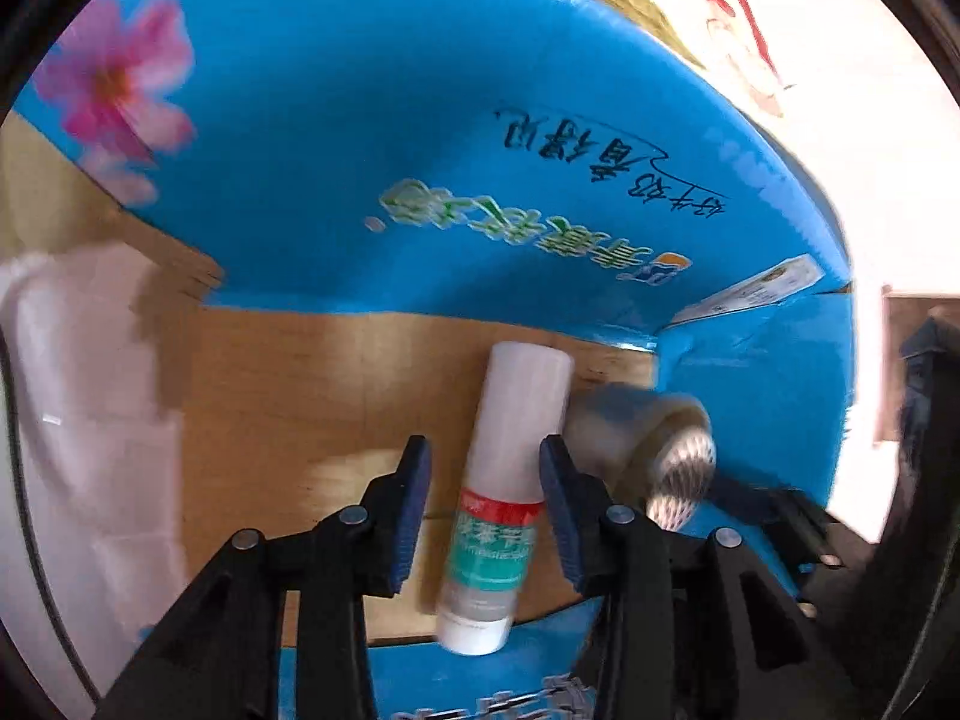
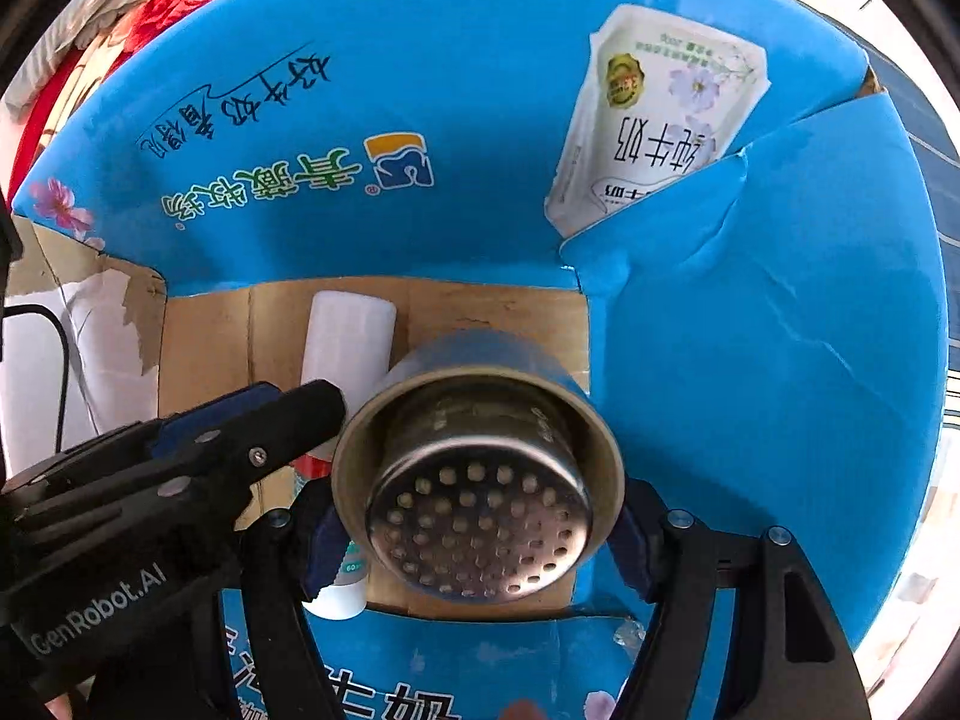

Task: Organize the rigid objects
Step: 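Open both tools to release the glue tube and strainer cap in the box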

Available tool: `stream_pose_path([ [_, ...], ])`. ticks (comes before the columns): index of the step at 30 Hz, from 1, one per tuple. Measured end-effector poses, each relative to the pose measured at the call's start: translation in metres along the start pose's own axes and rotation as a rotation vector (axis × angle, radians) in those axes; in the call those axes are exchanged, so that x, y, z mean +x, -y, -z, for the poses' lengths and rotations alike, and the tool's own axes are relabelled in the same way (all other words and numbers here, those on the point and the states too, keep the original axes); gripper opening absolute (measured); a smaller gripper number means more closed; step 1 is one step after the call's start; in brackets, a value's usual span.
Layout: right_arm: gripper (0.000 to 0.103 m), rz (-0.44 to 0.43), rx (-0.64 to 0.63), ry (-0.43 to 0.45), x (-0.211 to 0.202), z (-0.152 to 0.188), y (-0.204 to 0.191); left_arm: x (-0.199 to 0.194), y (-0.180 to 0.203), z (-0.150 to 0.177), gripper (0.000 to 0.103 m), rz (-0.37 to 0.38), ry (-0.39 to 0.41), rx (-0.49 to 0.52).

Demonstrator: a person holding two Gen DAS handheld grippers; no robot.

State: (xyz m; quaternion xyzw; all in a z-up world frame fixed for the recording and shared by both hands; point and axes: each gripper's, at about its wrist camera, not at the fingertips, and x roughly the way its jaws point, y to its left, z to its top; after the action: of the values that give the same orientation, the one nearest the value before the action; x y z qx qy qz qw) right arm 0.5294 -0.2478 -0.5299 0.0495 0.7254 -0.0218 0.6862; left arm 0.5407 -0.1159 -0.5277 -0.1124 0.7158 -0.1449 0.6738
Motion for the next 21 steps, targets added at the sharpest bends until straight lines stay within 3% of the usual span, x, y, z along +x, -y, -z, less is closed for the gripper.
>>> stream_pose_path([
  [1,0.087,0.000,0.000,0.003,-0.001,-0.001,0.001,-0.005,0.003,0.001,0.042,-0.049,0.021,0.021],
  [3,0.096,-0.013,-0.007,0.009,-0.004,0.000,0.001,-0.018,0.012,0.005,0.050,-0.115,0.068,0.070],
  [4,0.103,-0.011,-0.011,0.017,-0.007,0.001,-0.001,-0.024,0.016,0.006,0.061,-0.155,0.089,0.087],
  [7,0.103,-0.004,-0.011,0.034,-0.014,0.005,0.001,-0.043,0.023,0.012,0.085,-0.213,0.143,0.117],
  [10,0.103,0.021,-0.007,0.043,-0.019,0.012,0.006,-0.055,0.021,0.019,0.095,-0.213,0.144,0.123],
  [11,0.103,0.025,-0.003,0.041,-0.020,0.015,0.008,-0.060,0.018,0.025,0.102,-0.222,0.153,0.125],
  [21,0.103,0.040,0.036,0.086,-0.034,0.059,0.015,-0.092,0.018,0.061,0.103,-0.248,0.246,0.126],
])
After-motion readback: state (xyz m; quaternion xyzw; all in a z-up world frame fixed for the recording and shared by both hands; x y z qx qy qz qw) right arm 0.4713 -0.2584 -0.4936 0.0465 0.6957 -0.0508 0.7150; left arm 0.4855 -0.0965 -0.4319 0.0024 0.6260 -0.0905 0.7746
